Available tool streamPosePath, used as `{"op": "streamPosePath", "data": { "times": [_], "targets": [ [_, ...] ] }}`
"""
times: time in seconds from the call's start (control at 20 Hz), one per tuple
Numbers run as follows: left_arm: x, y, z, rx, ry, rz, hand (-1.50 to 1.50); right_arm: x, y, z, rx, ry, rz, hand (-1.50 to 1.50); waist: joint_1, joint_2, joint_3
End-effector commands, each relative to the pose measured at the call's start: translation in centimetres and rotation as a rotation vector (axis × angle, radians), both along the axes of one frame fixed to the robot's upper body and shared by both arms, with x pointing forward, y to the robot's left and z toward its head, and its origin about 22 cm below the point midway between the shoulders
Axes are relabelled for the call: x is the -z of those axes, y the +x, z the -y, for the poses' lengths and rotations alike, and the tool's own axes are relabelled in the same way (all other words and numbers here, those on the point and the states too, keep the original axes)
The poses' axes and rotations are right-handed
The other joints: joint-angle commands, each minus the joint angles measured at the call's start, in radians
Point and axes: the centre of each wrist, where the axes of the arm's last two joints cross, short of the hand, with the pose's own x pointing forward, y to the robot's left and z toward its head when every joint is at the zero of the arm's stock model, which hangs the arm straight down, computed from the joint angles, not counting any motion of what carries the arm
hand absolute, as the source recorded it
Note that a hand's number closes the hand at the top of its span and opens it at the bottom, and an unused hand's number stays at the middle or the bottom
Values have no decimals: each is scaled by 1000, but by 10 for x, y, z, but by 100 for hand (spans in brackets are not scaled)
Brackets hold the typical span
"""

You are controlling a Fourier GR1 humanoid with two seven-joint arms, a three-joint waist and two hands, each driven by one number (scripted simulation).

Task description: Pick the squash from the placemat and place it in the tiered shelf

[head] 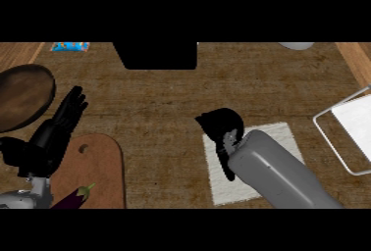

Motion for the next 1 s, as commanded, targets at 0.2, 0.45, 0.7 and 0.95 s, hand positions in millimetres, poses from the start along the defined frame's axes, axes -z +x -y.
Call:
{"op": "streamPosePath", "data": {
  "times": [0.2,0.45,0.7,0.95],
  "targets": [
    [9,-12,-14,4,-10,-11,0,18,1,-14,9,-143,-45,-150,2,0,0],
    [-15,-4,-9,6,-8,-2,0,24,5,-3,-6,-278,41,-150,4,0,0],
    [-3,-8,-12,-1,-3,-14,0,35,1,15,-8,-320,21,-150,-1,0,0],
    [-14,8,-3,-10,10,8,0,27,2,9,21,-345,6,-150,-4,-1,0]
  ]
}}
